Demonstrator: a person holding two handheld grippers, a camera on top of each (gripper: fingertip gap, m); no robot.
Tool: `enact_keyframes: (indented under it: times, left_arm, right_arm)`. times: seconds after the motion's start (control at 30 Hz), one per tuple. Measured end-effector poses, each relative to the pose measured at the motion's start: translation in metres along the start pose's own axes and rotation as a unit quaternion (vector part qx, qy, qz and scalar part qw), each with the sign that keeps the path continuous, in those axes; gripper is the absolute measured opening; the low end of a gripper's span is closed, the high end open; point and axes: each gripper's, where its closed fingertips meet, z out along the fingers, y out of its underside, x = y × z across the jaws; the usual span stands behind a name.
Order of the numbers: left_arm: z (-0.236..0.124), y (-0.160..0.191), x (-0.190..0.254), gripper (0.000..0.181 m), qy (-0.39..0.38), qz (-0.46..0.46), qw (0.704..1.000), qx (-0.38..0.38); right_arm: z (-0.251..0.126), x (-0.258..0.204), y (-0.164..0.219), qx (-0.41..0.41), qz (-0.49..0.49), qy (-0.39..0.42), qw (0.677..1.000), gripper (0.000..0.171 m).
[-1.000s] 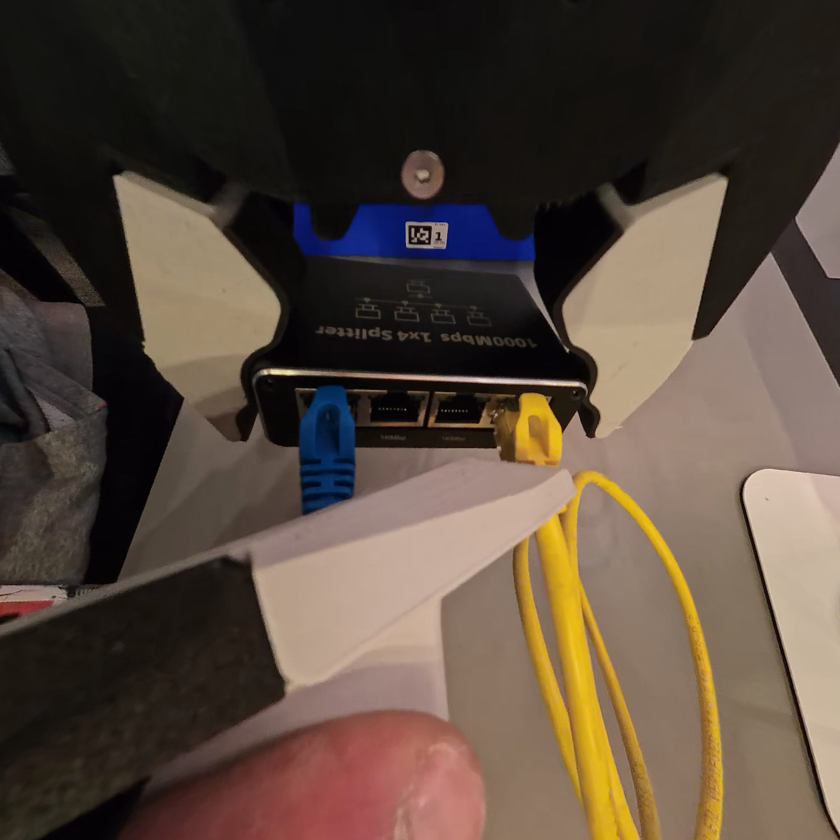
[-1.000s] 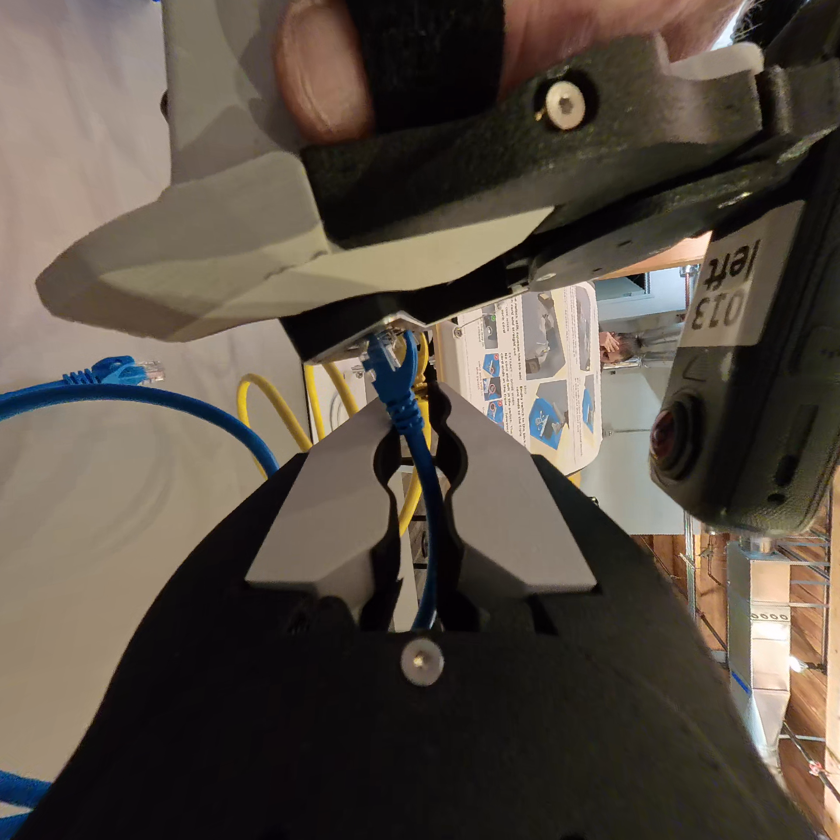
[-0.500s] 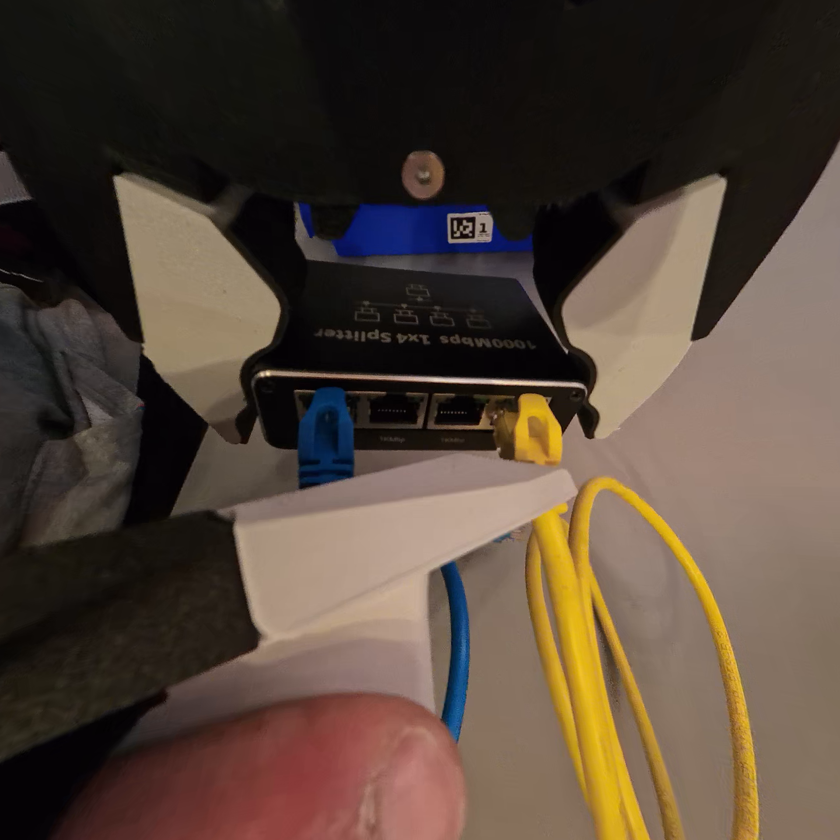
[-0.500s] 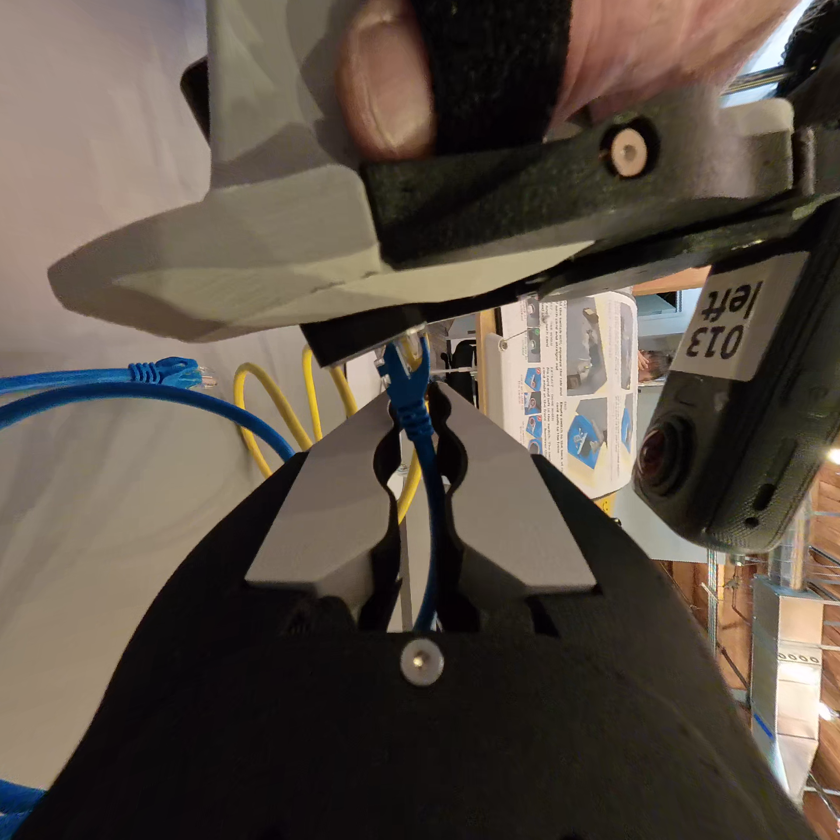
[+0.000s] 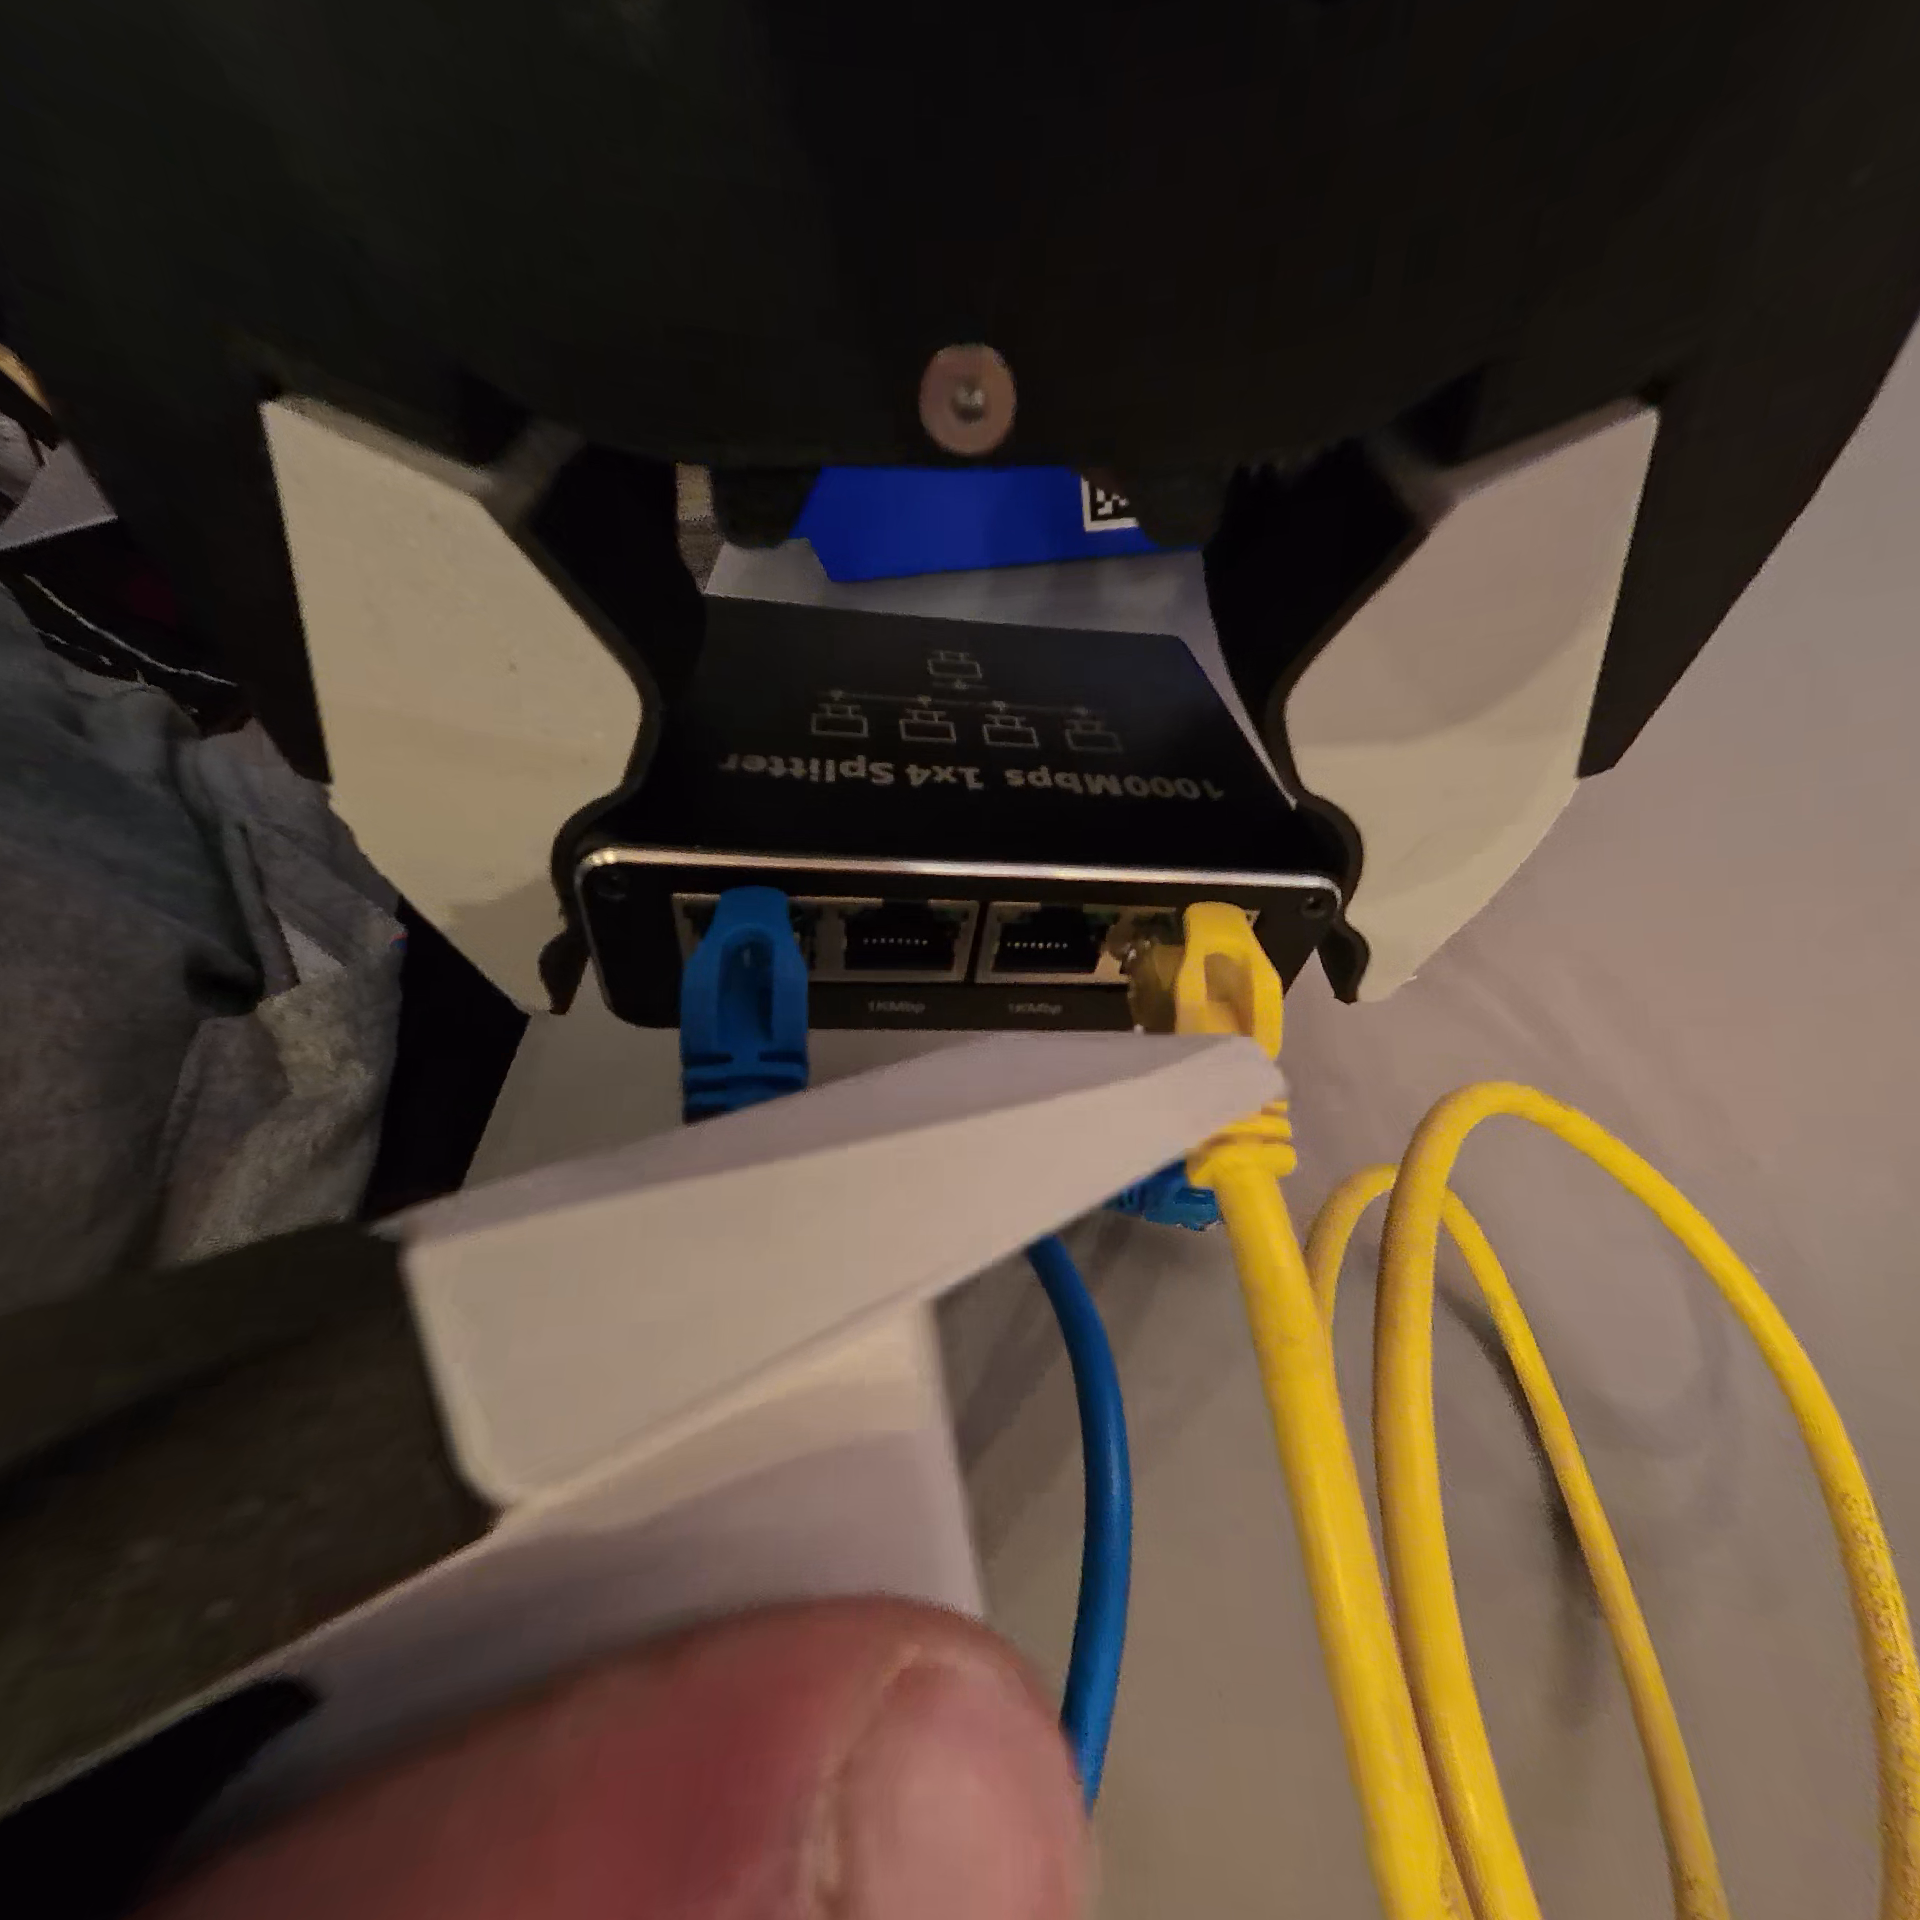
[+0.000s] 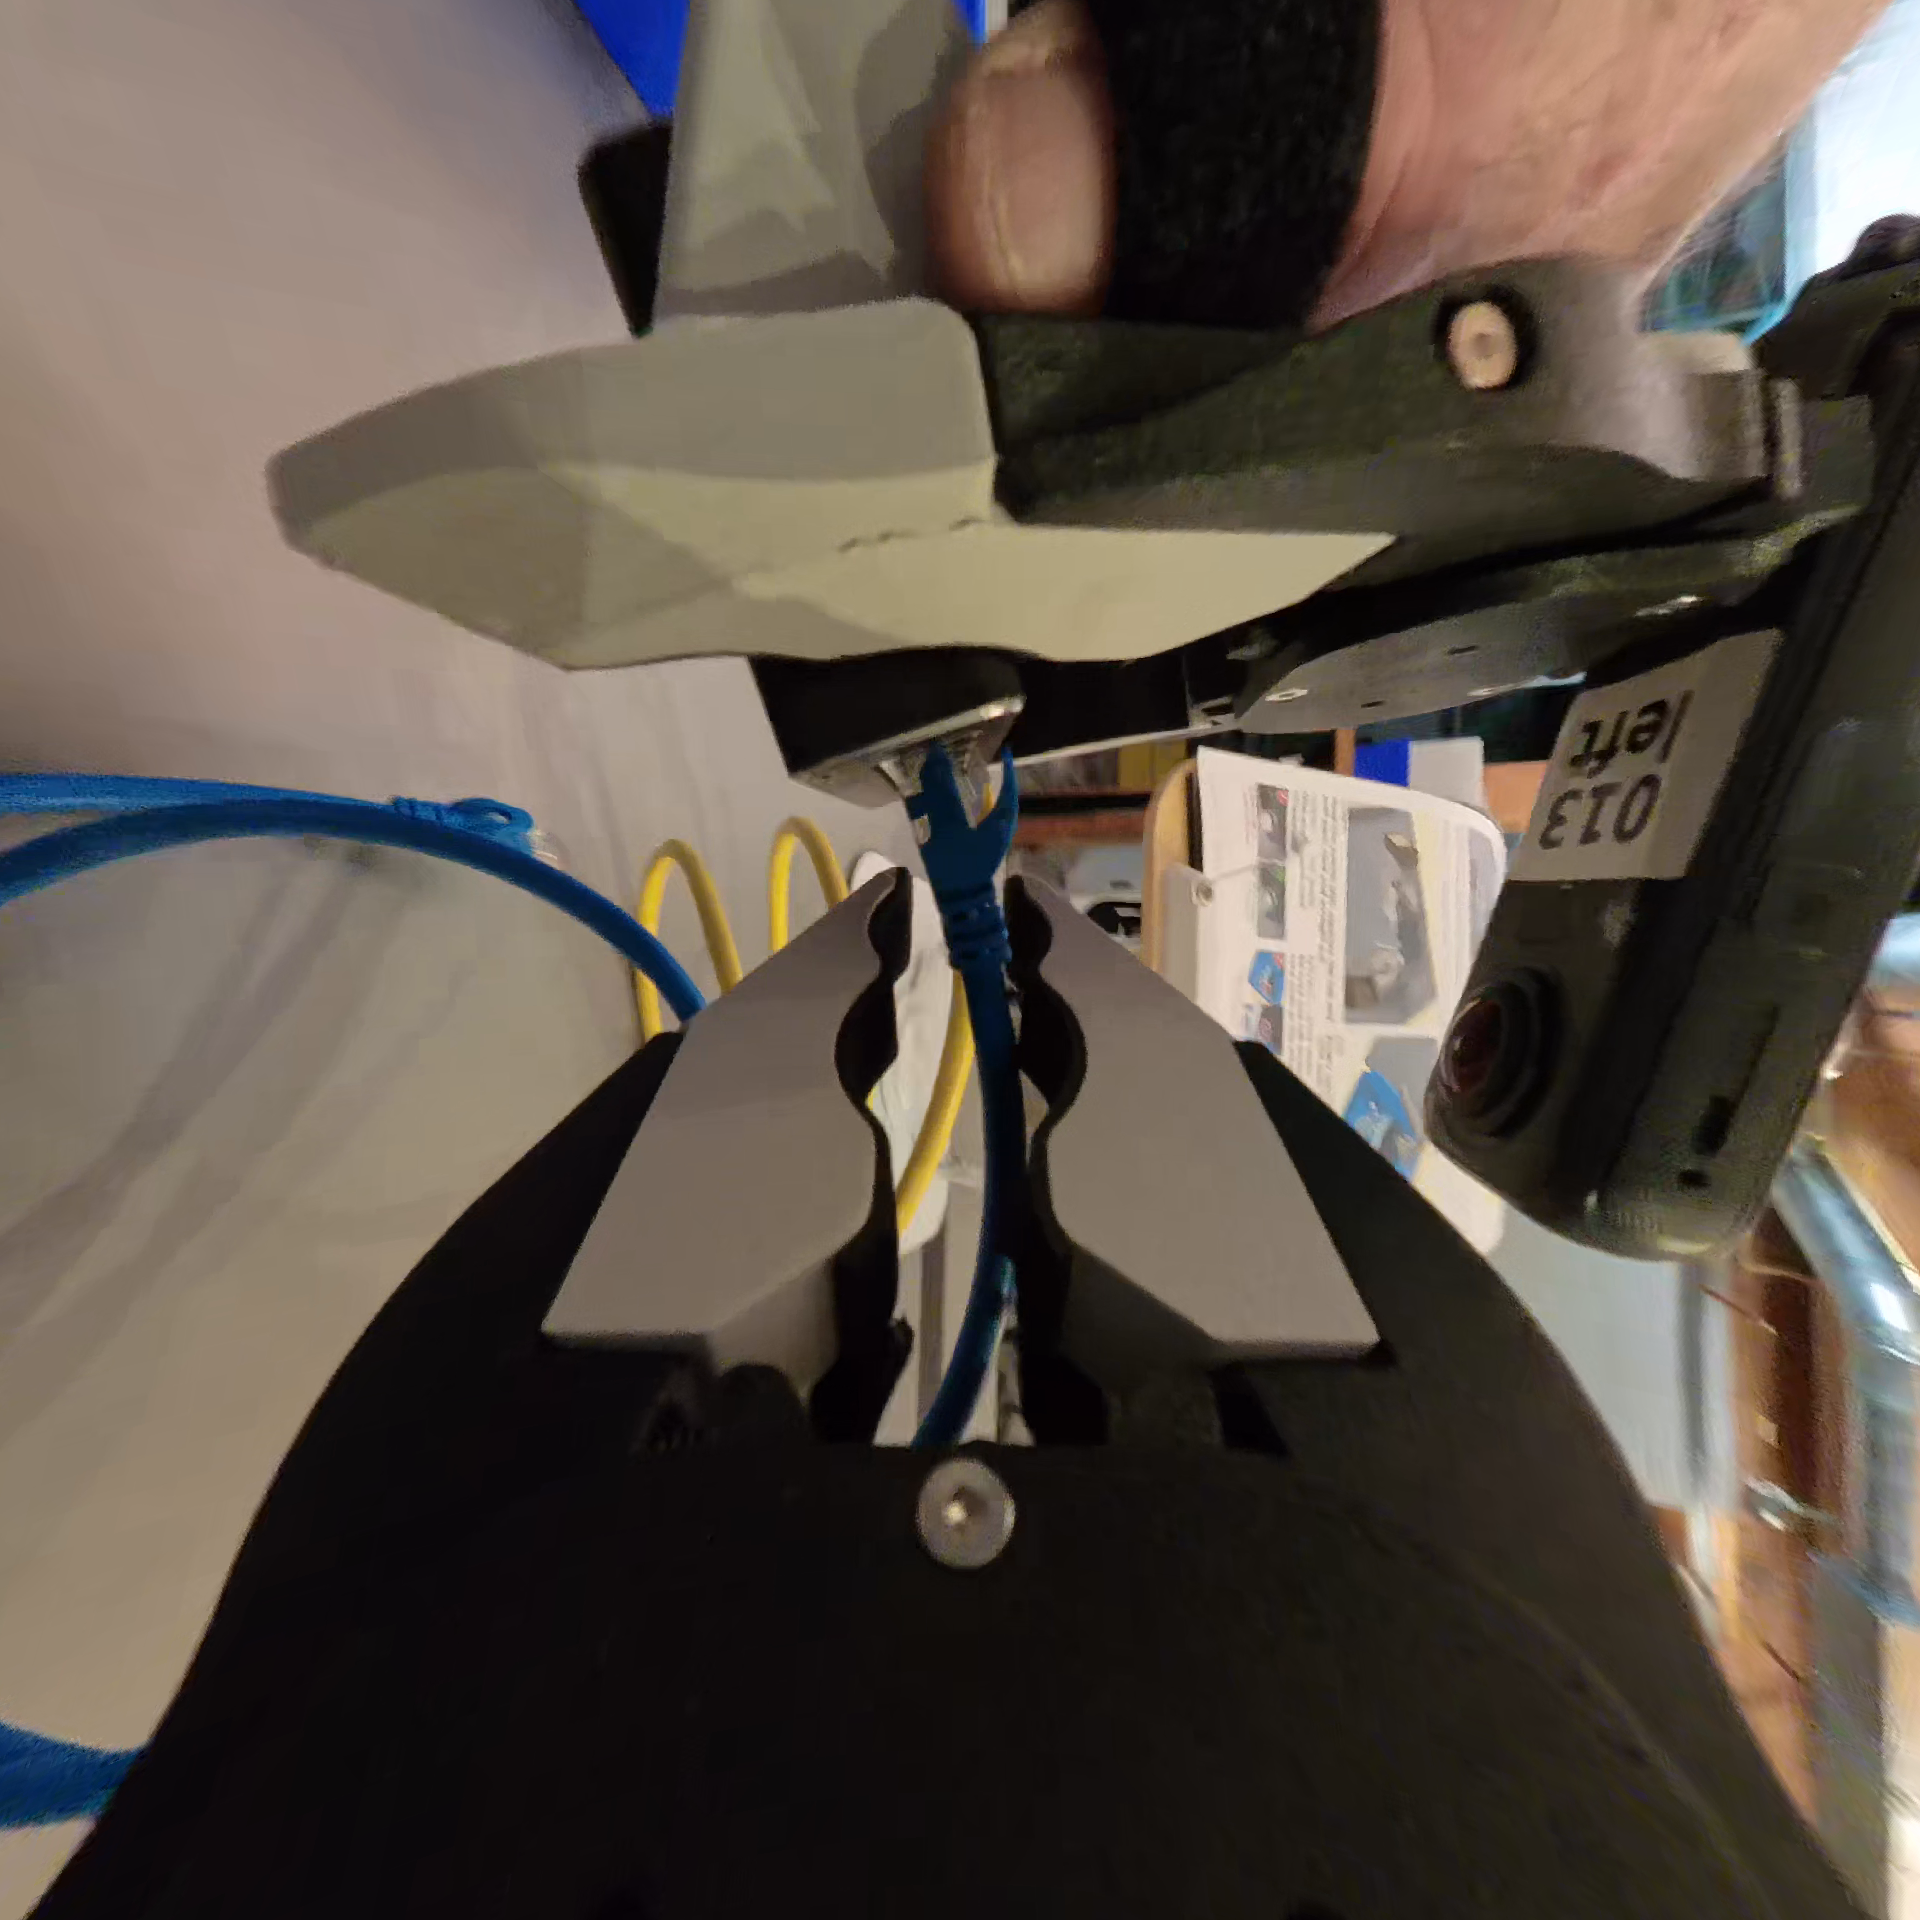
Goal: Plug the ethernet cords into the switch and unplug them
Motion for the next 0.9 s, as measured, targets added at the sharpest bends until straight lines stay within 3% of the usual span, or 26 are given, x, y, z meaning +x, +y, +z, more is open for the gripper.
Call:
enact_keyframes:
  times: [0.1,0.23,0.53,0.9]
  left_arm:
    - [-0.002,-0.001,0.003,0.128,0.019,0.006,1.000,0.006]
    - [-0.005,0.000,0.007,0.128,0.034,0.033,0.999,0.003]
    - [-0.021,-0.002,0.026,0.128,0.077,0.105,0.991,0.036]
    - [-0.025,0.008,0.048,0.128,0.123,0.147,0.981,0.034]
  right_arm:
    - [-0.009,-0.006,-0.008,0.046,0.028,-0.045,0.998,0.023]
    - [-0.026,0.000,-0.018,0.108,0.103,-0.115,0.982,0.022]
    - [-0.067,0.020,-0.042,0.241,0.164,-0.220,0.931,0.023]
    - [-0.072,0.015,-0.071,0.279,0.103,-0.230,0.926,0.027]
